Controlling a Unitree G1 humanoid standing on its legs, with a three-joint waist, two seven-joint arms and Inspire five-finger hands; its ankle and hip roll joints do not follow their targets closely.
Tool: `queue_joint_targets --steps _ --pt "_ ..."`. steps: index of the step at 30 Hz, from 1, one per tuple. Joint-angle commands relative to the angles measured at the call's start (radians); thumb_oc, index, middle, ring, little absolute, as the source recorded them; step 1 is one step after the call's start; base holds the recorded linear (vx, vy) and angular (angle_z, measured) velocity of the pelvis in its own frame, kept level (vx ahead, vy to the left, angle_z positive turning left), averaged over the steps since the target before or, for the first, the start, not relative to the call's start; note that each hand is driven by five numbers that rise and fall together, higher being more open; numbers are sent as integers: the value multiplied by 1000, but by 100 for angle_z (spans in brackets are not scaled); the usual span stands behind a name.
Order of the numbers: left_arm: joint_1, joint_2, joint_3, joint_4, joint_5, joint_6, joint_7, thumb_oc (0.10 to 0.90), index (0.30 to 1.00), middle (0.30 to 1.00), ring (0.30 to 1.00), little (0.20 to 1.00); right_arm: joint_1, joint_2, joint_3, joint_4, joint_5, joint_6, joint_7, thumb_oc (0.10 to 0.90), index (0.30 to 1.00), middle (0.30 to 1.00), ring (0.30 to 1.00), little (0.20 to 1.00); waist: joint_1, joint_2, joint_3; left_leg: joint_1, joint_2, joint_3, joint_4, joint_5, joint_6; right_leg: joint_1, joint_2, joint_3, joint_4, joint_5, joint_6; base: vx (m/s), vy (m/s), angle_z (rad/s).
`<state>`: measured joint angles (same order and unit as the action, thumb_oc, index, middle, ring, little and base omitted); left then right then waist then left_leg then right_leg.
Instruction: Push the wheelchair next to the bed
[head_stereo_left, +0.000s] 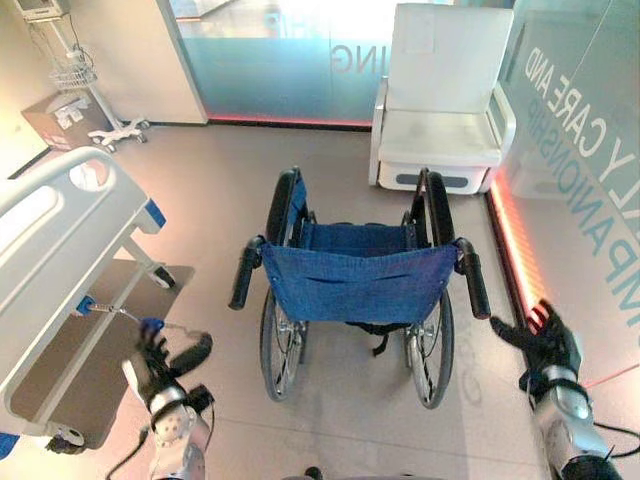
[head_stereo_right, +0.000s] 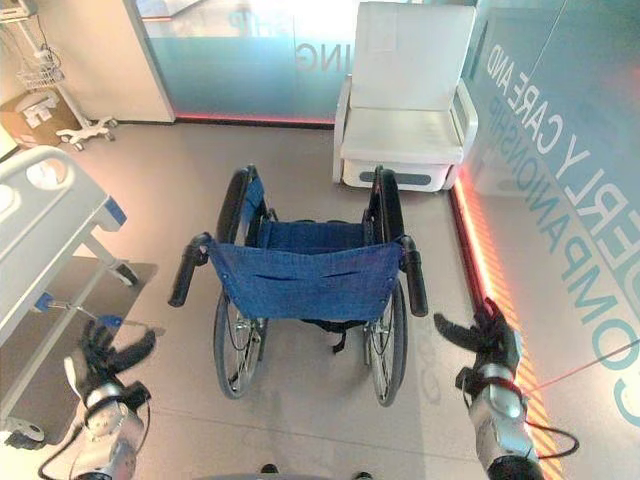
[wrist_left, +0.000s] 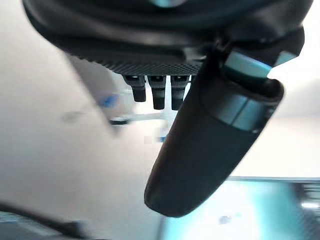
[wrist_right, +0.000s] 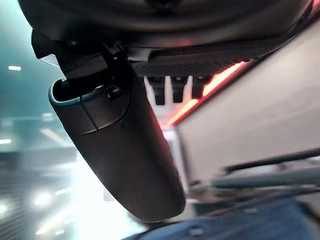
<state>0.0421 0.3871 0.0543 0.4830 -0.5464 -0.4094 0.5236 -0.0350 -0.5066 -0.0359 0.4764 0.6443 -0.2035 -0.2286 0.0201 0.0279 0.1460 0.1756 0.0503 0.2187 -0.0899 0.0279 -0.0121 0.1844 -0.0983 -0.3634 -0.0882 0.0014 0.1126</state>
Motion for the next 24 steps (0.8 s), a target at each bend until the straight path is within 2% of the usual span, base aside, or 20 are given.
queue_joint_targets --steps 1,4,7,9,11,13,15,16,21,24 --pt "-155 125 31 -47 44 -160 31 800 900 900 900 900 -141 -73 -41 -92 -11 -134 -71 800 900 900 900 900 4 -26 -54 7 -45 9 7 -82 -13 -20 -10 23 62 -50 -7 0 0 0" --pt "-204 176 36 -124 47 -155 35 800 900 900 900 900 -171 -90 -39 -201 -22 -137 -76 800 900 900 900 900 -2 -22 -62 5 -47 13 7 -83 -12 -22 -10 28 61 -53 -6 6 11 0" --pt "-227 207 50 -205 49 -119 10 800 900 900 900 900 -181 -102 -40 -297 -28 -92 -49 800 900 900 900 900 -6 -21 -67 2 -49 15 8 -84 -11 -24 -10 32 58 -54 -6 0 0 0" --pt "-223 217 58 -273 44 -74 -31 800 900 900 900 900 -176 -104 -46 -357 14 -52 13 800 900 900 900 900 -6 -23 -70 -2 -49 16 7 -84 -9 -26 -8 33 58 -56 -5 0 0 0" --pt "-221 216 58 -284 40 -64 -40 800 900 900 900 900 -173 -103 -48 -368 22 -41 26 800 900 900 900 900 -6 -24 -70 -2 -49 17 8 -84 -10 -27 -8 33 58 -56 -5 0 0 0" --pt "-202 214 57 -349 16 -19 -99 800 900 900 900 900 -149 -104 -48 -426 24 -2 82 800 900 900 900 900 -7 -28 -70 -5 -50 18 8 -83 -7 -29 -6 33 58 -56 -5 0 0 0" --pt "-190 212 60 -373 1 -5 -132 800 900 900 900 900 -139 -106 -49 -446 21 15 99 800 900 900 900 900 -6 -29 -71 -6 -50 18 7 -82 -6 -31 -6 33 58 -56 -5 0 0 0" --pt "-167 203 62 -421 -29 22 -193 800 900 900 900 900 -120 -112 -51 -481 11 36 119 800 900 900 900 900 -5 -31 -70 -8 -52 19 7 -81 -4 -33 -3 34 59 -55 -5 0 0 0" --pt "-136 177 53 -484 -102 50 -296 800 900 900 900 900 -104 -103 -47 -532 2 55 149 800 900 900 900 900 -2 -34 -67 -9 -52 24 8 -79 -1 -36 3 36 64 -55 -6 0 0 0" --pt "-115 168 48 -515 -115 78 -345 800 900 900 900 900 -86 -106 -42 -570 -13 102 174 800 900 900 900 900 -2 -35 -63 -10 -51 29 8 -77 0 -40 4 35 67 -53 -5 0 0 0"
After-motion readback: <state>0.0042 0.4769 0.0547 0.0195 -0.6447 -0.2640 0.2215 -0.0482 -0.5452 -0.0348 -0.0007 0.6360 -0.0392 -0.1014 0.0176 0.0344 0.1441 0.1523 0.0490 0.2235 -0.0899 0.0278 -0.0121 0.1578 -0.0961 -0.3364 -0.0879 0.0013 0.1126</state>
